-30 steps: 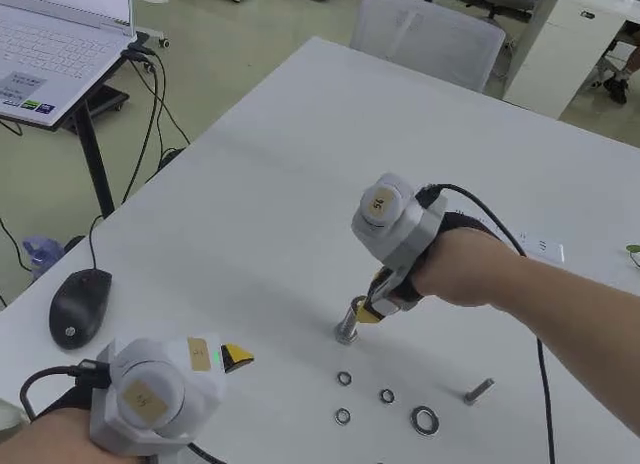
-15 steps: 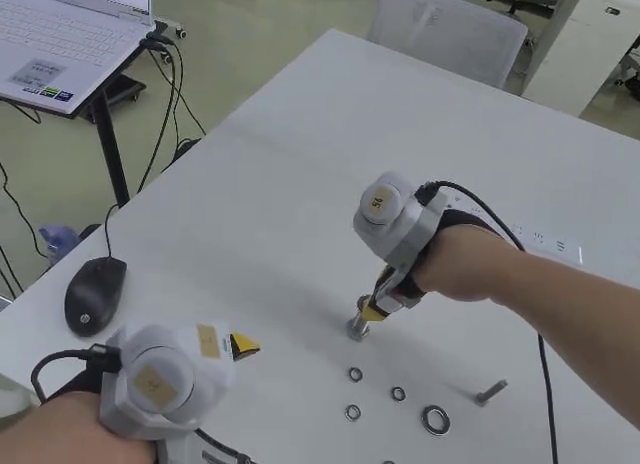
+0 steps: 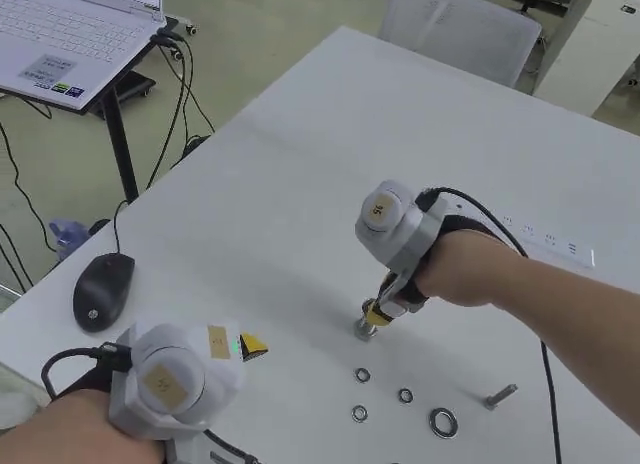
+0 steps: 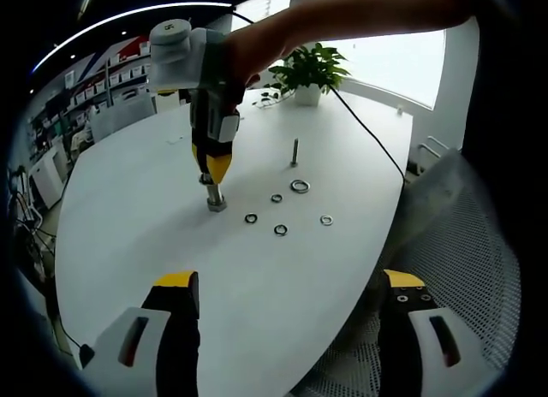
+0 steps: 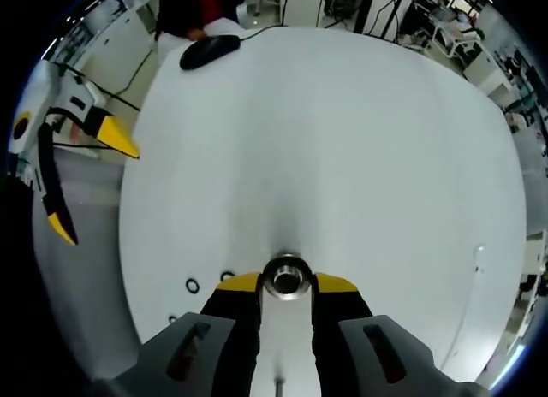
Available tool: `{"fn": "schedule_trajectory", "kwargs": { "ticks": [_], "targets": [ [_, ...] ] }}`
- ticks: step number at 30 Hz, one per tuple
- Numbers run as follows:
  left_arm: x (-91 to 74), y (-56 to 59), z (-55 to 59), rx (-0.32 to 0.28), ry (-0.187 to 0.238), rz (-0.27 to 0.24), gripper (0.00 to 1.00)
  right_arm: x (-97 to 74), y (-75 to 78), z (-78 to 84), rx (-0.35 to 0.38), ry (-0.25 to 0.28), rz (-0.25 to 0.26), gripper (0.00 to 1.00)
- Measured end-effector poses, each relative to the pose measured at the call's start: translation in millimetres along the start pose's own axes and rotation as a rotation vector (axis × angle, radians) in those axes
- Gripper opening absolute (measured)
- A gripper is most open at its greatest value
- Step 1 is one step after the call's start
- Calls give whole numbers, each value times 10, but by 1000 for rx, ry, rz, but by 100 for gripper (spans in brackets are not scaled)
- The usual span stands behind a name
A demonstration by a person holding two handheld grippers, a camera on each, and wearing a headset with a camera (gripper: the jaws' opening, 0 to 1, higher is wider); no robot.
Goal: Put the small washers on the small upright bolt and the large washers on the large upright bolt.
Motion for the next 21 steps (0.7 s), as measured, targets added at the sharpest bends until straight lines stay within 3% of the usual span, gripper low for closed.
{"fn": "schedule_trajectory", "kwargs": {
  "ticks": [21],
  "targets": [
    [25, -6, 32, -9, -8, -2, 85, 232, 6, 39, 6, -29, -13, 22]
  ]
}}
Point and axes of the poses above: the centre of the closed fingertips' face, and the gripper's own axes: x roughly forward along the fingers, y roughly to its right, z roughly out of its underside, the point moved 5 cm from there along -x, roughly backward along the fingers, and after that the axes turned 13 degrees about x, right-handed, at the moved point
